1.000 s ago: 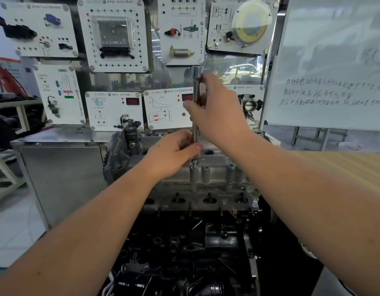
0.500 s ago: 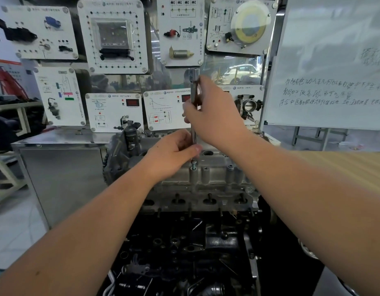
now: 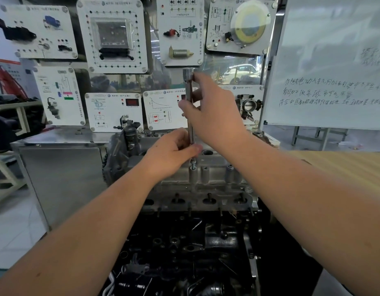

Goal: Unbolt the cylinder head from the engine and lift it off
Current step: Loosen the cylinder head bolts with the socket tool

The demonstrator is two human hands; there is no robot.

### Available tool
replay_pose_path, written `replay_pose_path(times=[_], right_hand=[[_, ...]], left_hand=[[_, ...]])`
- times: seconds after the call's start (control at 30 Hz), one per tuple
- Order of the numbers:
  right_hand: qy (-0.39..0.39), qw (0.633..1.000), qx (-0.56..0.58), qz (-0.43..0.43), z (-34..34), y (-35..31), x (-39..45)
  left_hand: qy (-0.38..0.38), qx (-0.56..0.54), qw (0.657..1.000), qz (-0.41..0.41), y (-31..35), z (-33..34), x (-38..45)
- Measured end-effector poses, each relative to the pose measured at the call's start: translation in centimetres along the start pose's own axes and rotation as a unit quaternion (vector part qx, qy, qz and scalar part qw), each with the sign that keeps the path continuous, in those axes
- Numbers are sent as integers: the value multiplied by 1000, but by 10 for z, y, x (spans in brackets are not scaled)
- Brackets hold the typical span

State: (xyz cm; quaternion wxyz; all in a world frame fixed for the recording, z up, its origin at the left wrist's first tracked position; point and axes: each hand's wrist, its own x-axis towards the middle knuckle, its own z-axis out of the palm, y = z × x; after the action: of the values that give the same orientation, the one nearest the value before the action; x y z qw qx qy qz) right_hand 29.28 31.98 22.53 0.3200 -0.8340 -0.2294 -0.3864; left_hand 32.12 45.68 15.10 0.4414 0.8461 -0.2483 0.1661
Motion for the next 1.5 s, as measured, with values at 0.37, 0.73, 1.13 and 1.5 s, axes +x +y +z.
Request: replay_pose_path(times=[0.37,0.73,1.13,1.5], right_hand=[[-16,1000,-14,13,0,1,3],[-62,998,-3,30,1,-1,3],[-77,994,57,45,-1,2,0],[-32,999,11,30,8,7,-5]], left_hand=[[-31,19,999,-6,-2,-1,1],[-36,43,998,-3,-3,-2,2],[-37,62,997,-1,-1,-2,1],[-12,56,998,-15,5,0,-1]])
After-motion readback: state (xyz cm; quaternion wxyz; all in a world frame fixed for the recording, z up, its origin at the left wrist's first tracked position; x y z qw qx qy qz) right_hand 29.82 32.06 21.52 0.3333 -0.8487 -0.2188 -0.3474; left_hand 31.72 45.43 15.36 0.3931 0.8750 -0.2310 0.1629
